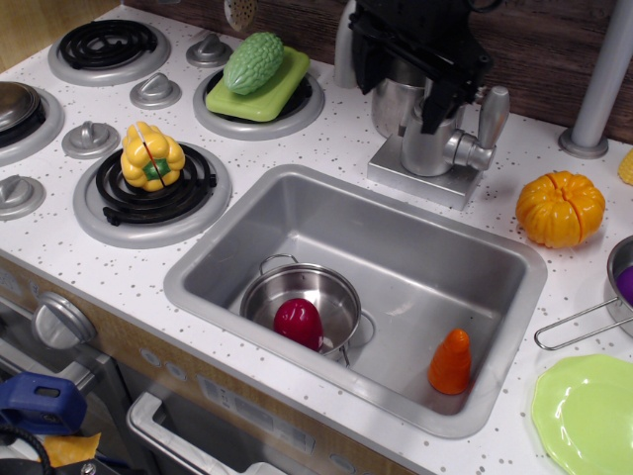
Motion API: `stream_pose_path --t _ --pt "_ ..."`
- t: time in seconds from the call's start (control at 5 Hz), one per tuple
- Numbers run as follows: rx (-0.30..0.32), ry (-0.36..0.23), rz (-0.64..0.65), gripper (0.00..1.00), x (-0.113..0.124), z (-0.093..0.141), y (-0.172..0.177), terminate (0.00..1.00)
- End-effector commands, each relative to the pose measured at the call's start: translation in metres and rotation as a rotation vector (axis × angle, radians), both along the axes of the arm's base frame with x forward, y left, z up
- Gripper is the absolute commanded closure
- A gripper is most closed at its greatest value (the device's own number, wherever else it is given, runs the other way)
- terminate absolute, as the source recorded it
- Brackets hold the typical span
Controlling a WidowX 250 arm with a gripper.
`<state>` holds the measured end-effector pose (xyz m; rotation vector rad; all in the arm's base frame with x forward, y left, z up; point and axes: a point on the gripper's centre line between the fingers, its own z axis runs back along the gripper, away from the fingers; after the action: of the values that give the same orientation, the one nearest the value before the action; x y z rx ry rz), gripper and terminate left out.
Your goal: Turn faucet front to left
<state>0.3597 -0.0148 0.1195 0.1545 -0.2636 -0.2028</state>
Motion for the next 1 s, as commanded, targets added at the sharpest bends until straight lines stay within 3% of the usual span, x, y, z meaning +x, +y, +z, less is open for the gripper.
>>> stream_pose_path --t 0.0,0.8 --pt "0.011 -0.049 -0.048 0.0 0.014 0.015 0.02 0.0" --pt "0.016 -0.084 -0.127 0.0 0.046 0.014 0.056 0.0"
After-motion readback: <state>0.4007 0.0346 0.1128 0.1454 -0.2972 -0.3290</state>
